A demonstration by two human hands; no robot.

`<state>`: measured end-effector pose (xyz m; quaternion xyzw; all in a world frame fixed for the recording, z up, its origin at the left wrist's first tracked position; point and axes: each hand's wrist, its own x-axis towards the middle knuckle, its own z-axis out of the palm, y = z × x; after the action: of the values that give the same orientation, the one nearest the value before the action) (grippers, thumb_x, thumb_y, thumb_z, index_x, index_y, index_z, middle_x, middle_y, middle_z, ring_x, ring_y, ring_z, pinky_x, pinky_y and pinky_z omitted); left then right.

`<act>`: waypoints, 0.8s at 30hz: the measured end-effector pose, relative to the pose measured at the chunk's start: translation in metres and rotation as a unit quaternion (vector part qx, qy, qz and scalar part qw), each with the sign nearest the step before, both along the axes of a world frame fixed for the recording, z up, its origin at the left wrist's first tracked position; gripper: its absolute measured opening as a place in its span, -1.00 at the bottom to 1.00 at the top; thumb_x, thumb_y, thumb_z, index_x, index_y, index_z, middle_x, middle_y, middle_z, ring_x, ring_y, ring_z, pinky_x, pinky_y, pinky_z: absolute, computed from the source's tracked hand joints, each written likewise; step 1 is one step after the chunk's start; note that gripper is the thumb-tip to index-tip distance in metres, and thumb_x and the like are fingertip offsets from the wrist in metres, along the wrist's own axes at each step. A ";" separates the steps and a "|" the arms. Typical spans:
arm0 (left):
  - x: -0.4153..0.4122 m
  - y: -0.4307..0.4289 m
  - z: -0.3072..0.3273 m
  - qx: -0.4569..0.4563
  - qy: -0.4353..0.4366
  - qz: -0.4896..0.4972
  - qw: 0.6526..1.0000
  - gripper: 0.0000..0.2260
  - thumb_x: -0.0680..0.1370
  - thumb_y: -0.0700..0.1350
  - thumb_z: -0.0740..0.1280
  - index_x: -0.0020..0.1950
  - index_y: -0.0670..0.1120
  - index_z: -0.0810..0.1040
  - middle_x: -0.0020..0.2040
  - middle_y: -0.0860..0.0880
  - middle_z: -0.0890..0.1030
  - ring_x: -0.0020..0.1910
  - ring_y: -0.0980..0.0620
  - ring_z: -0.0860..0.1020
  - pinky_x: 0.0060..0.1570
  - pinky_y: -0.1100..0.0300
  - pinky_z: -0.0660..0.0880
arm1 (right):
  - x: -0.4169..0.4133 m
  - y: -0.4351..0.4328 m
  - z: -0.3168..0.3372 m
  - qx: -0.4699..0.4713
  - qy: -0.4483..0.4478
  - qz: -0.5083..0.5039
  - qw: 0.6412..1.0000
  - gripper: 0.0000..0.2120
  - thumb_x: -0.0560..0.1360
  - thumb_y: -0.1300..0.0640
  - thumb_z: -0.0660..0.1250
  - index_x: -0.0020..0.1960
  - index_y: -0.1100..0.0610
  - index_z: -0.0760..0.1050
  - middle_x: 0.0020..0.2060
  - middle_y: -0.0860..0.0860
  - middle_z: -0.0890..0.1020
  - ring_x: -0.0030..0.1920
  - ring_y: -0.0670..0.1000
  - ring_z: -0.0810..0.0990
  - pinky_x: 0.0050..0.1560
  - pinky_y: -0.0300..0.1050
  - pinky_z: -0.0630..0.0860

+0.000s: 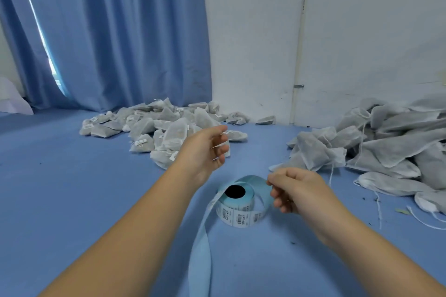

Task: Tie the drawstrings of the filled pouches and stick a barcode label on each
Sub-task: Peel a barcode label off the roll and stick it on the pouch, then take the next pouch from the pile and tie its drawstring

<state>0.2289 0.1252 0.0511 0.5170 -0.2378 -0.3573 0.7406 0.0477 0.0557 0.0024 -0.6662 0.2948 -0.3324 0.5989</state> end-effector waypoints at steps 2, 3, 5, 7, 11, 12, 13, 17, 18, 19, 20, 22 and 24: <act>-0.028 -0.011 0.002 -0.003 -0.009 -0.038 0.999 -0.92 0.58 -0.17 0.30 -0.04 -0.08 0.59 -0.39 0.06 0.57 -0.48 0.12 0.47 -0.34 0.25 0.33 | -0.012 -0.003 0.001 -0.003 -0.006 -0.010 1.000 -0.77 0.51 0.17 0.36 -0.32 0.10 0.61 -0.44 0.01 0.60 -0.46 -0.03 0.53 -0.42 -0.20 0.45; -0.043 -0.017 0.001 -0.001 -0.010 -0.056 0.998 -0.92 0.58 -0.16 0.30 -0.04 -0.09 0.59 -0.39 0.06 0.57 -0.48 0.13 0.48 -0.35 0.25 0.34 | -0.020 -0.004 0.000 -0.004 -0.008 -0.015 1.000 -0.79 0.51 0.16 0.36 -0.30 0.11 0.61 -0.44 0.00 0.60 -0.45 -0.03 0.53 -0.41 -0.20 0.45; -0.073 -0.031 -0.004 0.008 -0.019 -0.084 0.996 -0.91 0.58 -0.16 0.31 -0.07 -0.08 0.60 -0.39 0.06 0.58 -0.49 0.13 0.49 -0.37 0.26 0.36 | -0.037 -0.009 -0.003 -0.001 -0.005 -0.027 1.000 -0.81 0.50 0.16 0.36 -0.28 0.12 0.60 -0.43 0.01 0.59 -0.45 -0.03 0.53 -0.40 -0.19 0.45; -0.101 -0.046 -0.013 0.022 -0.033 -0.106 0.994 -0.91 0.57 -0.16 0.31 -0.08 -0.08 0.61 -0.39 0.06 0.57 -0.48 0.12 0.48 -0.40 0.27 0.36 | -0.057 -0.014 -0.008 0.004 0.005 -0.046 0.999 -0.82 0.50 0.16 0.35 -0.27 0.12 0.60 -0.43 0.01 0.59 -0.45 -0.02 0.52 -0.40 -0.19 0.43; -0.147 -0.076 -0.041 0.040 -0.020 -0.112 0.993 -0.91 0.57 -0.19 0.29 -0.07 -0.09 0.59 -0.36 0.02 0.56 -0.49 0.12 0.48 -0.44 0.27 0.35 | -0.094 -0.029 -0.019 0.018 0.037 -0.097 0.994 -0.86 0.52 0.21 0.32 -0.21 0.16 0.59 -0.43 0.01 0.59 -0.48 -0.04 0.49 -0.41 -0.19 0.41; -0.155 -0.082 -0.050 0.048 -0.019 -0.103 0.993 -0.91 0.58 -0.19 0.29 -0.08 -0.09 0.58 -0.33 0.01 0.55 -0.48 0.12 0.47 -0.45 0.28 0.34 | -0.102 -0.032 -0.021 0.019 0.046 -0.109 0.993 -0.86 0.52 0.22 0.32 -0.20 0.16 0.59 -0.44 0.00 0.59 -0.49 -0.04 0.49 -0.42 -0.20 0.41; -0.162 -0.087 -0.061 0.054 -0.021 -0.093 0.994 -0.90 0.58 -0.20 0.29 -0.09 -0.09 0.58 -0.31 -0.01 0.54 -0.48 0.11 0.47 -0.45 0.28 0.33 | -0.108 -0.036 -0.024 0.018 0.056 -0.121 0.991 -0.86 0.52 0.23 0.32 -0.21 0.16 0.59 -0.44 0.00 0.60 -0.49 -0.04 0.48 -0.42 -0.21 0.40; -0.169 -0.099 -0.094 0.055 -0.016 -0.047 0.997 -0.86 0.58 -0.28 0.24 -0.07 -0.14 0.58 -0.30 -0.06 0.51 -0.46 0.06 0.42 -0.47 0.26 0.33 | -0.127 -0.051 -0.036 0.013 0.077 -0.158 0.984 -0.89 0.52 0.23 0.33 -0.17 0.19 0.58 -0.46 -0.02 0.61 -0.52 -0.04 0.48 -0.46 -0.24 0.39; -0.167 -0.101 -0.098 0.051 -0.011 -0.037 0.998 -0.85 0.59 -0.29 0.22 -0.07 -0.14 0.58 -0.30 -0.06 0.50 -0.46 0.05 0.41 -0.48 0.26 0.33 | -0.128 -0.055 -0.039 0.012 0.081 -0.164 0.983 -0.89 0.52 0.22 0.33 -0.16 0.20 0.58 -0.46 -0.02 0.61 -0.52 -0.04 0.48 -0.47 -0.24 0.39; -0.165 -0.103 -0.101 0.049 -0.010 -0.030 0.998 -0.83 0.59 -0.29 0.22 -0.07 -0.13 0.58 -0.30 -0.06 0.50 -0.46 0.05 0.41 -0.50 0.26 0.33 | -0.127 -0.060 -0.042 0.010 0.085 -0.170 0.982 -0.90 0.52 0.22 0.33 -0.16 0.21 0.57 -0.45 -0.03 0.61 -0.52 -0.04 0.48 -0.48 -0.25 0.40; -0.163 -0.104 -0.103 0.050 -0.013 -0.027 0.998 -0.82 0.58 -0.29 0.21 -0.07 -0.11 0.58 -0.29 -0.06 0.51 -0.47 0.06 0.41 -0.51 0.27 0.34 | -0.125 -0.064 -0.045 0.007 0.089 -0.176 0.980 -0.89 0.52 0.22 0.33 -0.16 0.20 0.57 -0.44 -0.03 0.61 -0.53 -0.05 0.48 -0.50 -0.25 0.40; -0.161 -0.107 -0.106 0.057 -0.023 -0.036 0.997 -0.81 0.57 -0.31 0.20 -0.06 -0.11 0.58 -0.28 -0.06 0.52 -0.49 0.07 0.42 -0.52 0.28 0.35 | -0.116 -0.076 -0.046 -0.009 0.100 -0.191 0.976 -0.89 0.52 0.20 0.33 -0.17 0.17 0.56 -0.39 -0.03 0.62 -0.52 -0.06 0.50 -0.49 -0.24 0.40; -0.161 -0.108 -0.108 0.060 -0.021 -0.044 0.997 -0.80 0.56 -0.31 0.19 -0.05 -0.11 0.57 -0.28 -0.06 0.52 -0.51 0.09 0.43 -0.52 0.27 0.36 | -0.104 -0.092 -0.043 -0.050 0.128 -0.207 0.969 -0.91 0.51 0.18 0.33 -0.16 0.12 0.56 -0.33 -0.03 0.62 -0.47 -0.07 0.54 -0.45 -0.22 0.42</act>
<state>0.0683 0.0169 -0.0568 0.5567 -0.2537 -0.3919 0.6871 -0.0560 -0.0360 -0.0410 -0.6573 0.4833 -0.3751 0.4401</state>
